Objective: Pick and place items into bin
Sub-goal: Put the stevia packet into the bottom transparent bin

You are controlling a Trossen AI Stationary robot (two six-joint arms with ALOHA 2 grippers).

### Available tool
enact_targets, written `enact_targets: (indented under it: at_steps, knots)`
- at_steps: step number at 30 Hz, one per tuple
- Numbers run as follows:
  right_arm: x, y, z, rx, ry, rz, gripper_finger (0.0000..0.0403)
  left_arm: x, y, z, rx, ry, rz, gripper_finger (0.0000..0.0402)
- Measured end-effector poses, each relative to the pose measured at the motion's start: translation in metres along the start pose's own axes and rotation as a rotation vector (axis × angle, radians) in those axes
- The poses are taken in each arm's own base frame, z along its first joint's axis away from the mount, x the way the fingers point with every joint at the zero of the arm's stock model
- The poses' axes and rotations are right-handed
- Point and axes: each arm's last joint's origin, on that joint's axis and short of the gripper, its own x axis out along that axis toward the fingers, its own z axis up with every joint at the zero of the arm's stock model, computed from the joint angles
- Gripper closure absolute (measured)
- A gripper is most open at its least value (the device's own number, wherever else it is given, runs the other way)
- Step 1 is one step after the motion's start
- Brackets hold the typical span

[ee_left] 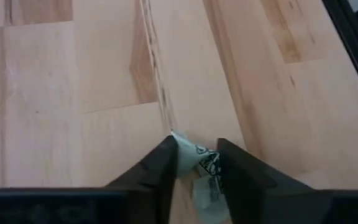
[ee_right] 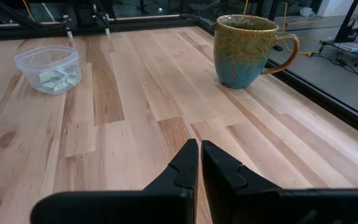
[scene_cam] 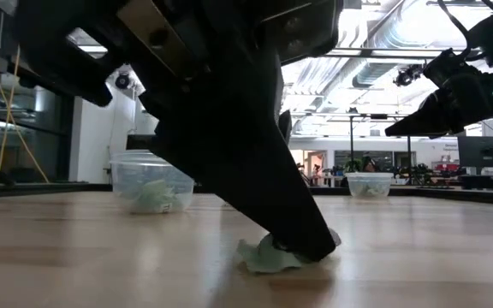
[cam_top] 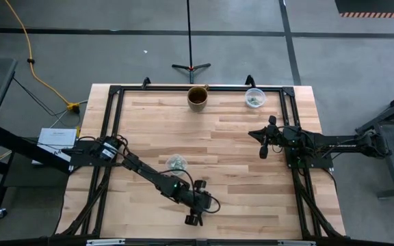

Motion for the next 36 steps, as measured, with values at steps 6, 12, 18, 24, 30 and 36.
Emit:
enact_targets:
  at_steps: [6, 12, 18, 24, 30, 36]
  knots:
    - [0.0, 0.0, 0.0, 0.0, 0.001, 0.0, 0.0391, 0.005, 0.001, -0.004, 0.04, 0.021, -0.001, 0.0336]
    - [0.0, 0.0, 0.0, 0.0, 0.001, 0.003, 0.0391, -0.002, 0.001, 0.0, 0.072, 0.02, -0.03, 0.0363]
    - [0.0, 0.0, 0.0, 0.0, 0.001, 0.003, 0.0391, -0.043, 0.003, 0.006, 0.13, 0.092, 0.081, 0.0363]
    - [0.0, 0.0, 0.0, 0.0, -0.001, 0.003, 0.0391, -0.099, 0.015, 0.008, 0.09, 0.175, 0.365, 0.0363]
    - [0.0, 0.0, 0.0, 0.001, -0.002, 0.003, 0.0391, -0.127, 0.028, -0.002, 0.033, 0.292, 0.568, 0.0363]
    - [0.0, 0.0, 0.0, 0.002, -0.004, 0.003, 0.0391, -0.129, 0.049, -0.003, -0.003, 0.362, 0.597, 0.0362]
